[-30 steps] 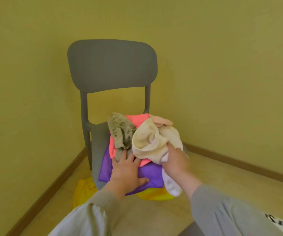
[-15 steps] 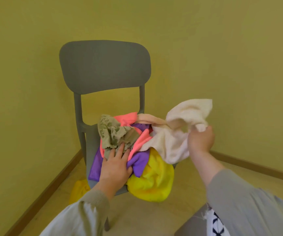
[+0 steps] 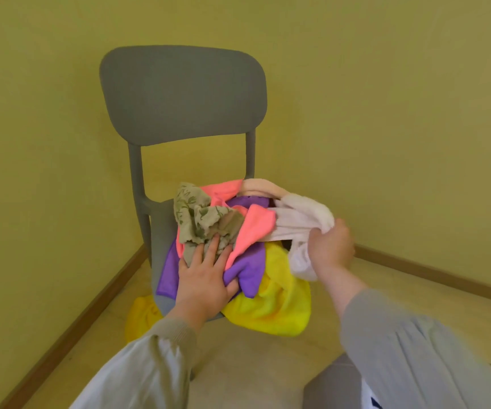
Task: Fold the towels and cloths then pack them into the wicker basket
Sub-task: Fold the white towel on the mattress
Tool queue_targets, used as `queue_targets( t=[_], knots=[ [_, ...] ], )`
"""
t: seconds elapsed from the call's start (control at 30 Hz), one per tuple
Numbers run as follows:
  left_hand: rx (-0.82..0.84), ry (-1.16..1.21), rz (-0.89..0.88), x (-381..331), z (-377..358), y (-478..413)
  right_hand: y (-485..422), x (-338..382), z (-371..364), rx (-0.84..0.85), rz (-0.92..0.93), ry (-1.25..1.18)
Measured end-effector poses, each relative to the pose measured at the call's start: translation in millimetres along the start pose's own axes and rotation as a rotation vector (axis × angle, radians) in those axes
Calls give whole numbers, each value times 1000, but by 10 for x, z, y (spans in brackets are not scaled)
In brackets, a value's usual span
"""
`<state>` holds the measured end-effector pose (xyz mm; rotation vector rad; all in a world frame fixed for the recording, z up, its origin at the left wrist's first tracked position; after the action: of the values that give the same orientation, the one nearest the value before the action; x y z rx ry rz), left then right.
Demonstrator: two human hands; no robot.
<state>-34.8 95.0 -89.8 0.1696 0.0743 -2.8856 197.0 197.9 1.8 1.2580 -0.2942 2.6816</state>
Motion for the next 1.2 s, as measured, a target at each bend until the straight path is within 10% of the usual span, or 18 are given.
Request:
queue_targets(
  t=[0.2, 0.6, 0.73, 0.9, 1.2],
  knots=[
    [51, 14, 64, 42, -56, -17, -119, -445, 776, -380, -343, -524],
    [38, -25, 144, -82, 330, 77, 147, 284, 1087, -273, -46, -635],
    [-165, 258, -17, -461, 953, 151, 220, 548, 1299, -190, -66, -738],
    [-30, 556, -143, -1080, 1647, 373, 548, 898, 1667, -78, -70, -805],
    [-28, 687, 5, -1221, 2745, 1314, 1250, 1153, 2532, 152, -23, -830]
  ],
)
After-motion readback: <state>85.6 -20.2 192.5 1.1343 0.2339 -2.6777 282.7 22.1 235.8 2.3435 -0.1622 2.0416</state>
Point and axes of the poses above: each hand's wrist, its own y-axis away from the middle knuckle, its own z-axis out of the back of the hand, x = y × z, the point moved 9 cm from there along -y, towards the middle knuckle, and after that the axes turned 4 degrees about x, right-handed, at the moved point
